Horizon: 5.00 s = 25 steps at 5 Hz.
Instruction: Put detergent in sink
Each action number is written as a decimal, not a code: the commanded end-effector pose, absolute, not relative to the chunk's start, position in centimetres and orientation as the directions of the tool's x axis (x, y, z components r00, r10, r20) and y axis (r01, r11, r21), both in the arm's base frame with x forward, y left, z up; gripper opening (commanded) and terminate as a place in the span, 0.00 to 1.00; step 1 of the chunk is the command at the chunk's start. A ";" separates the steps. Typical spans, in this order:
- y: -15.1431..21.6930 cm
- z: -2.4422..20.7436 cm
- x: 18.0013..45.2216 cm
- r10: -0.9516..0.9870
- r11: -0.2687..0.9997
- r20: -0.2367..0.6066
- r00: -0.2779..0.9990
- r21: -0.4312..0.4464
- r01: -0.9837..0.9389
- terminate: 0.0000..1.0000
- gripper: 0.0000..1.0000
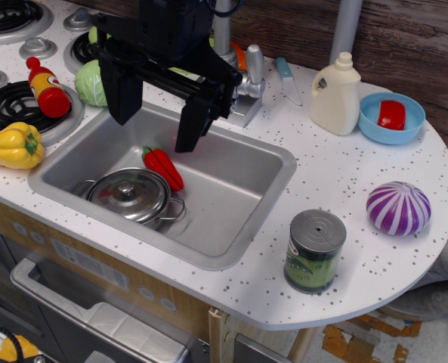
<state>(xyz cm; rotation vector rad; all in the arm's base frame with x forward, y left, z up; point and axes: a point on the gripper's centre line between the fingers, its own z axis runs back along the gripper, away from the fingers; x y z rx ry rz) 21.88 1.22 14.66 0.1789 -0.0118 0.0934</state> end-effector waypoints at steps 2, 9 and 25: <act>-0.9 14.8 24.8 0.317 0.935 -0.029 0.948 0.177 -0.307 0.00 1.00; -7.6 16.3 47.4 0.729 0.685 0.216 0.650 -0.202 -0.700 0.00 1.00; 1.9 3.4 34.2 0.508 0.850 0.286 0.813 -0.014 -0.526 0.00 1.00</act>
